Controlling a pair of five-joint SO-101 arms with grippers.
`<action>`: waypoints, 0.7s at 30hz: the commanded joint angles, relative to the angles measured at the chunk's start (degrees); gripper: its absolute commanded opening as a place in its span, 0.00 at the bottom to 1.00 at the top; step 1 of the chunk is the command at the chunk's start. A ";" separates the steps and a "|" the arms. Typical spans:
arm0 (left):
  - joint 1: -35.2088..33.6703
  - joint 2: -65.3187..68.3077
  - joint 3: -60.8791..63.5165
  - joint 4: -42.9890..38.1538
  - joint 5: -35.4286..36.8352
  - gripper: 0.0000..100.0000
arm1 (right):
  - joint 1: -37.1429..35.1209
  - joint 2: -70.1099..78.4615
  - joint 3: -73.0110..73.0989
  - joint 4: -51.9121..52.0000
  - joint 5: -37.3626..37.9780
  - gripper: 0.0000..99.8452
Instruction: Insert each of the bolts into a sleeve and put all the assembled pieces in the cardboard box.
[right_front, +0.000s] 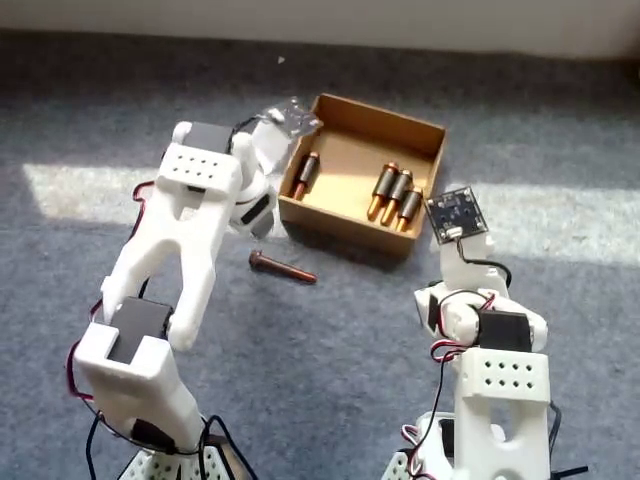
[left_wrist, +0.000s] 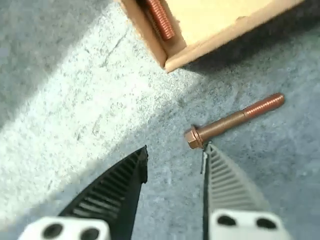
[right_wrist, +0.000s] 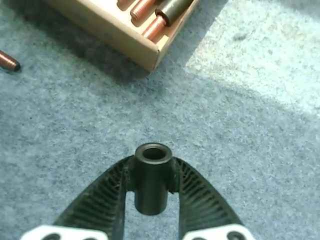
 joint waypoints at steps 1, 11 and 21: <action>3.38 -3.12 -4.00 4.66 30.42 0.10 | 0.57 -1.19 -0.13 -1.27 -0.62 0.01; 8.04 -2.42 5.32 1.58 72.00 0.05 | 0.57 -1.19 -0.04 -1.27 -0.62 0.01; 7.60 -2.42 19.91 -16.97 82.20 0.24 | 0.57 -1.19 -0.04 -1.27 -0.44 0.01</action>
